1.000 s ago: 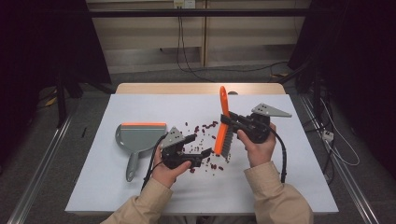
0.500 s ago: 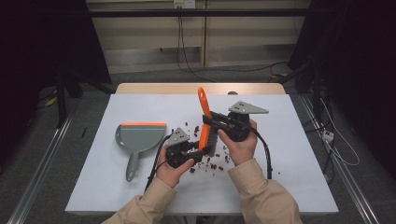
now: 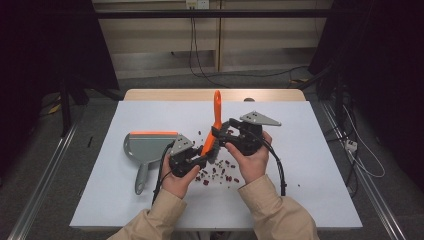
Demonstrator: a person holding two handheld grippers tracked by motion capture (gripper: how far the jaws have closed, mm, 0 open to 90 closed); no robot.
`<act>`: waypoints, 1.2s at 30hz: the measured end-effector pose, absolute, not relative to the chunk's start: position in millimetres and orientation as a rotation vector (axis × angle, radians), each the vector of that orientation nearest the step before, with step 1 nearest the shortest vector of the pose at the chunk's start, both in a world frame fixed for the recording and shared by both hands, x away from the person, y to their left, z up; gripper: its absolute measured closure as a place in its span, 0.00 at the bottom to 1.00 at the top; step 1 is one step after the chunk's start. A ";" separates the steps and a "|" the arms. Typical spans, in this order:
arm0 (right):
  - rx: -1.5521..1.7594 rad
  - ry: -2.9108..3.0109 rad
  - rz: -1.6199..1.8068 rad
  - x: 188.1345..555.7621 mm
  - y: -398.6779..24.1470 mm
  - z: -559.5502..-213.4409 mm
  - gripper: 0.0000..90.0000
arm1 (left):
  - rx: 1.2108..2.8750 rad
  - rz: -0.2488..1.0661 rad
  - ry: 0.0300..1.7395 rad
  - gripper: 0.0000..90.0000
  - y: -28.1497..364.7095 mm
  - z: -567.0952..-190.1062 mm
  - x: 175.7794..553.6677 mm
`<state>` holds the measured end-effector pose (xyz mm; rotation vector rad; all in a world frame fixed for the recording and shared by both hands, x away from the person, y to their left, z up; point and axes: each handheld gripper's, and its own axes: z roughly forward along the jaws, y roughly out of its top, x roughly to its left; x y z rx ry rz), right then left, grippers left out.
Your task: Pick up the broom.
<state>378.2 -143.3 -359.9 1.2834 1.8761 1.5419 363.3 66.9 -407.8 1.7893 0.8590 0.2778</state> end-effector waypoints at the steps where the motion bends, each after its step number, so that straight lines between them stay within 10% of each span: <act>1: 1.283 1.876 1.542 378.2 -143.3 -359.9 0.29 | 1.789 0.278 0.859 0.78 66.9 -407.8 363.3; 11: 1.446 1.857 1.558 379.7 -119.9 -373.0 0.30 | 1.758 0.346 0.835 0.76 61.3 -404.9 354.6; 25: 1.511 1.947 1.595 382.6 -109.0 -363.1 0.72 | 1.785 0.464 0.814 0.60 50.7 -404.7 347.6; 36: 1.477 1.936 1.673 390.1 -123.9 -359.3 0.77 | 1.732 0.410 0.779 0.41 60.0 -405.7 352.8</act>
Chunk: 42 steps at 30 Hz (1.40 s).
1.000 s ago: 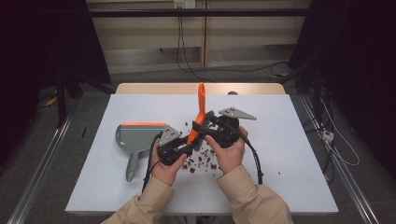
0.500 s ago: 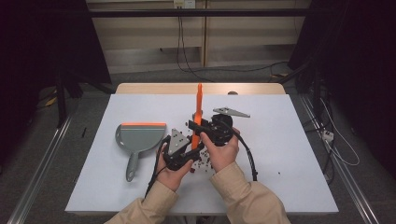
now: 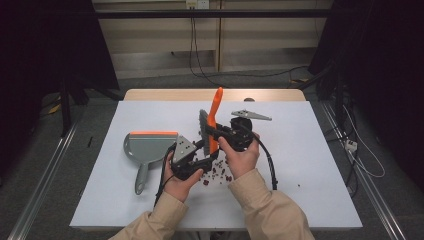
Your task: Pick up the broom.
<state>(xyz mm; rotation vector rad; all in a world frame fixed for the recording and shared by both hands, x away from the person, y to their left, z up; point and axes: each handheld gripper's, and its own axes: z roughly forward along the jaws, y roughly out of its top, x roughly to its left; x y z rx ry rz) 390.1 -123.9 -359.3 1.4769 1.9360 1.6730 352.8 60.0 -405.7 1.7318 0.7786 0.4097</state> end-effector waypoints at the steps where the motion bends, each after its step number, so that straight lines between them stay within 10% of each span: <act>1: 1.478 1.938 1.674 390.8 -127.0 -358.5 0.77 | 1.740 0.402 0.773 0.38 60.5 -405.3 352.9; 42: 1.480 2.068 1.416 379.4 -234.6 -362.1 0.77 | 1.773 0.325 0.769 0.06 170.9 -395.8 360.6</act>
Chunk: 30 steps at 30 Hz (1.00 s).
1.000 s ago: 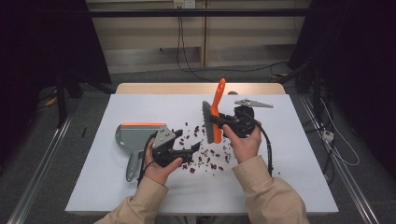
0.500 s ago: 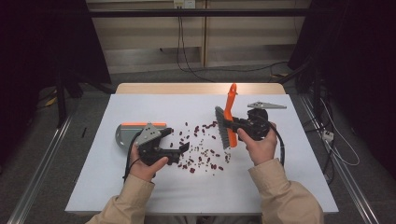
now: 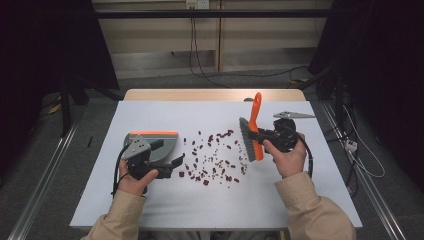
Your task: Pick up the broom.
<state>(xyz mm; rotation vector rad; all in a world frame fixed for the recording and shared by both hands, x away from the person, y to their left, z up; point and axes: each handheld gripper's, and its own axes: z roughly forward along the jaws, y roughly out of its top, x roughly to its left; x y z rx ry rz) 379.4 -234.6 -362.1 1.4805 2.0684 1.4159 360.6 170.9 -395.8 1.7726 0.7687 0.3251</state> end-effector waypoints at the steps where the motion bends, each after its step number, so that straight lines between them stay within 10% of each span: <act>1: 1.482 2.068 1.415 378.9 -236.6 -362.4 0.77 | 1.773 0.324 0.769 0.06 173.7 -396.0 360.0; 30: 1.581 2.097 1.216 378.1 -279.5 -379.6 0.77 | 1.774 0.313 0.790 0.06 209.9 -404.1 354.8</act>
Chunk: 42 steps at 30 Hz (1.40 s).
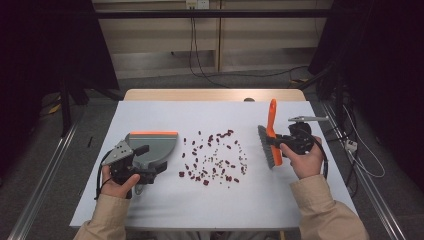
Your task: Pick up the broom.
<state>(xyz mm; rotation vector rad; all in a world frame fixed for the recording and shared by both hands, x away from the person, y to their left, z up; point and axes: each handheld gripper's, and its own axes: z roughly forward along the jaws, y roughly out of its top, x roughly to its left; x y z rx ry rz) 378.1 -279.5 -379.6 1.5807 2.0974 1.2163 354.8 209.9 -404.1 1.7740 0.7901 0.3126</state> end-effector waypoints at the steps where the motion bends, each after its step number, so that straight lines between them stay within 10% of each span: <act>1: 1.584 2.103 1.204 378.8 -278.8 -381.3 0.77 | 1.773 0.314 0.790 0.06 210.5 -404.0 354.9; 42: 1.482 2.090 0.968 409.7 -246.3 -413.3 0.71 | 1.779 0.313 0.805 0.06 213.9 -409.8 355.6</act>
